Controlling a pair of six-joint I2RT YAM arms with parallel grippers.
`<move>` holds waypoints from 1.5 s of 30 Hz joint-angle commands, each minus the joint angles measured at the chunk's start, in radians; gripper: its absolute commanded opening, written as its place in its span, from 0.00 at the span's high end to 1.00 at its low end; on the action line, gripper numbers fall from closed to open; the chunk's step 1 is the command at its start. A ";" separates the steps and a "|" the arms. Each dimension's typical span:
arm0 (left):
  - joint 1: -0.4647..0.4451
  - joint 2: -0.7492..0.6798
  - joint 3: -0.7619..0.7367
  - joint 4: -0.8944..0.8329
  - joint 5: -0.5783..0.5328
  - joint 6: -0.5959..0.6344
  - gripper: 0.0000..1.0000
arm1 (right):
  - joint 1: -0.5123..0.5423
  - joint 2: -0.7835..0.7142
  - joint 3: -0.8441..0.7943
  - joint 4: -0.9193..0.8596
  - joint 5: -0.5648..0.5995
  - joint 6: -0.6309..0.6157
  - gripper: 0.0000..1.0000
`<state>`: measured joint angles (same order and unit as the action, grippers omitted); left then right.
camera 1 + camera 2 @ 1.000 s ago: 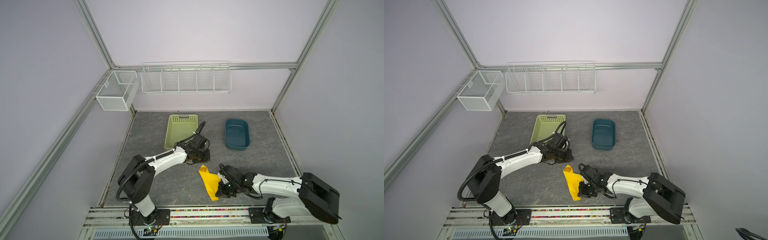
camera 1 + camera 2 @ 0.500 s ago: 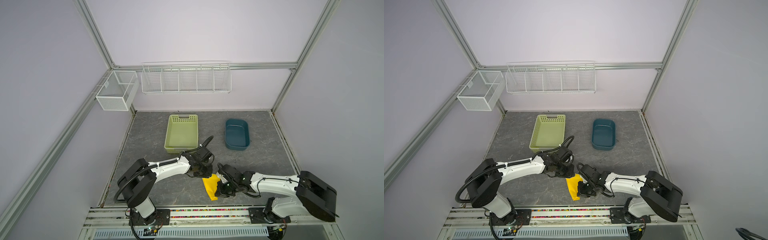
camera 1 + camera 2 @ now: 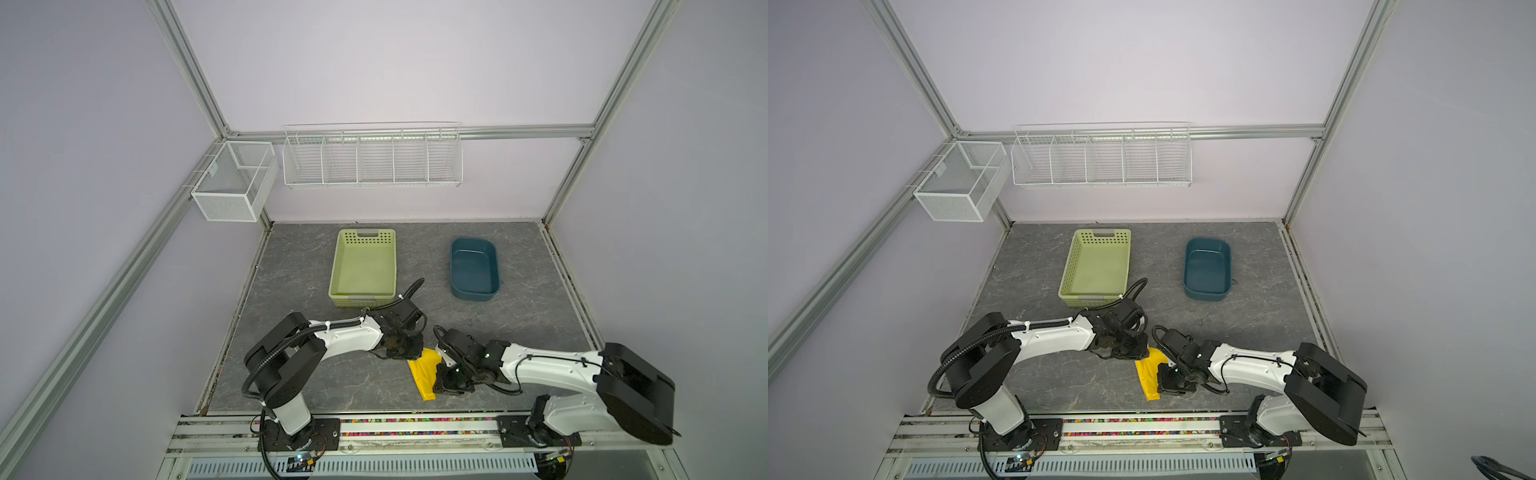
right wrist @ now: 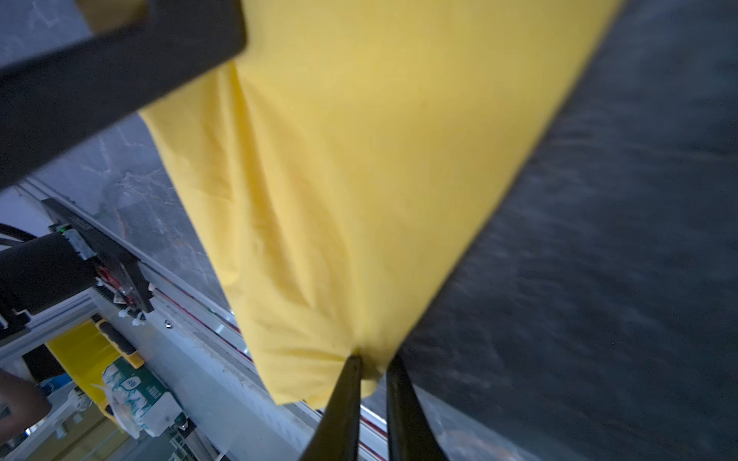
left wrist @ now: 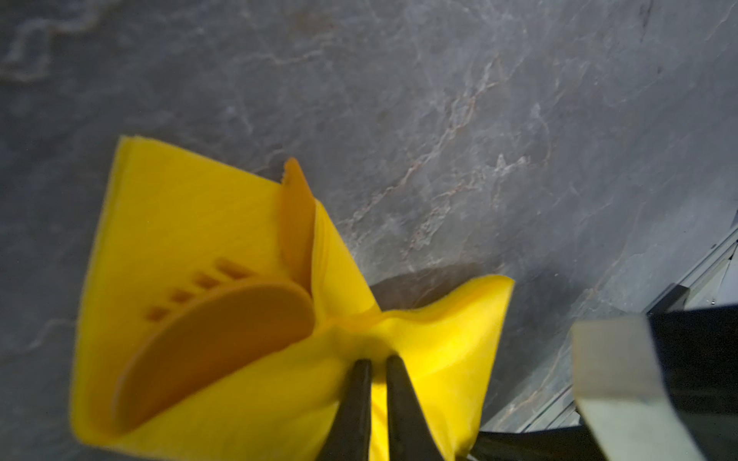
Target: Place the utensils on the paper napkin and roll it up
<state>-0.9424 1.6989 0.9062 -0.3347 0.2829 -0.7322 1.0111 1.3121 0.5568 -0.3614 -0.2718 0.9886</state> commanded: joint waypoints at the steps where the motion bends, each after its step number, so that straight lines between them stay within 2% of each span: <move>1: 0.011 0.031 -0.037 0.005 -0.044 -0.012 0.88 | 0.008 -0.092 0.021 -0.146 0.053 0.011 0.77; 7: 0.011 0.022 -0.059 0.030 -0.041 -0.022 0.88 | 0.014 -0.163 0.058 -0.083 0.018 0.051 0.77; 13: 0.011 0.013 -0.078 0.052 -0.035 -0.032 0.88 | 0.019 -0.065 0.103 -0.041 0.009 0.049 0.80; 23: 0.012 -0.030 -0.130 0.080 -0.042 -0.043 0.88 | 0.054 0.063 0.033 0.101 -0.034 0.097 0.84; 29: 0.017 -0.073 -0.146 0.095 -0.044 -0.059 0.86 | 0.095 0.118 0.038 0.118 -0.032 0.109 0.85; 36: 0.022 -0.171 -0.139 0.051 -0.056 -0.061 0.77 | 0.120 0.118 0.099 -0.030 0.056 0.066 0.86; 42: 0.040 -0.217 -0.120 -0.009 -0.060 -0.038 0.76 | 0.121 0.120 0.173 -0.205 0.158 -0.021 0.87; 45: 0.048 -0.217 -0.122 0.021 -0.021 -0.049 0.77 | 0.121 0.123 0.202 -0.252 0.197 -0.066 0.88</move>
<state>-0.9035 1.4899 0.7704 -0.3038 0.2459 -0.7837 1.1278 1.4212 0.7288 -0.4957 -0.1493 0.9798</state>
